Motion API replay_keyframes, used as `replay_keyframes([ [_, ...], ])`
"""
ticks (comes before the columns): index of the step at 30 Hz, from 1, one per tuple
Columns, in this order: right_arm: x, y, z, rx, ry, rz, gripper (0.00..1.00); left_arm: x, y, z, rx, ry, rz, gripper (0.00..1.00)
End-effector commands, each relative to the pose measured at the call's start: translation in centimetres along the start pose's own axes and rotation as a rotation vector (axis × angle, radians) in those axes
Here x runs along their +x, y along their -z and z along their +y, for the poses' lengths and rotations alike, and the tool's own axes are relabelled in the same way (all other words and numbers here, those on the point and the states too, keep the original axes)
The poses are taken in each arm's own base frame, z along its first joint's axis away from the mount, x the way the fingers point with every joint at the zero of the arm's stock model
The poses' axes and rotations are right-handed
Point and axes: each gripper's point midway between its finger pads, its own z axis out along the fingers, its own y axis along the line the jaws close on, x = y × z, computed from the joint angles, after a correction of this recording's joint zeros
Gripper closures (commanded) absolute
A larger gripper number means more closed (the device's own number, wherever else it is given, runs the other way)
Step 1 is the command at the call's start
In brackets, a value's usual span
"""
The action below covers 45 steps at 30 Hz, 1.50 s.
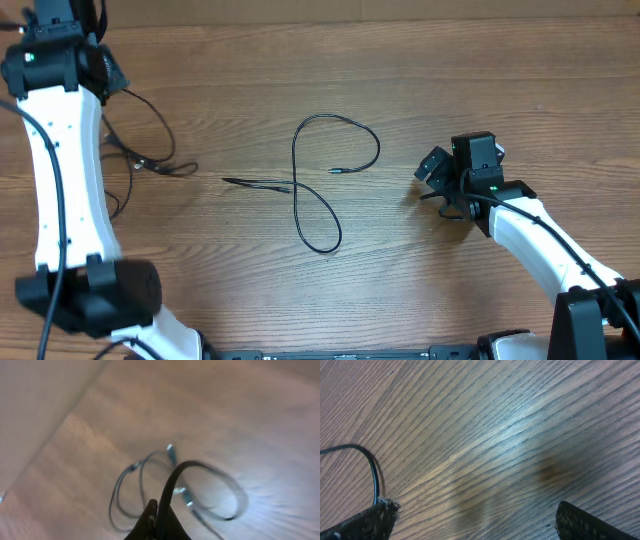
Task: Untangle cables
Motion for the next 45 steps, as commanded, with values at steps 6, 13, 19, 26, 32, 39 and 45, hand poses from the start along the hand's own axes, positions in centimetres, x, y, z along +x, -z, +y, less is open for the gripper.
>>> replay_keyframes([
  [6, 0.0, 0.0, -0.5, 0.016, 0.001, -0.01, 0.0, 5.1, -9.1, 3.7, -0.139, 0.086, 0.309, 0.96],
  [13, 0.0, 0.0, -0.5, 0.016, 0.001, -0.01, 0.0, 9.4, -14.0, 7.5, -0.207, 0.195, 0.523, 0.96],
  [19, 0.0, 0.0, -0.5, 0.016, 0.001, -0.01, 0.0, 11.5, -15.9, 8.5, -0.08, 0.337, 0.657, 0.96],
  [26, 0.0, 0.0, -0.5, 0.016, 0.001, -0.01, 0.0, 11.9, -16.1, 9.4, -0.005, 0.427, 0.695, 0.93],
  [32, 0.0, 0.0, -0.5, 0.016, 0.001, -0.01, 0.0, 11.8, -15.8, 8.1, 0.075, 0.446, 0.713, 0.36],
  [39, 0.0, 0.0, -0.5, 0.016, 0.001, -0.01, 0.0, 11.3, -15.0, 4.5, 0.258, 0.358, 0.725, 0.07],
  [45, 0.0, 0.0, -0.5, 0.016, 0.001, -0.01, 0.0, 11.7, -13.7, 1.4, 0.328, 0.31, 0.758, 0.47],
])
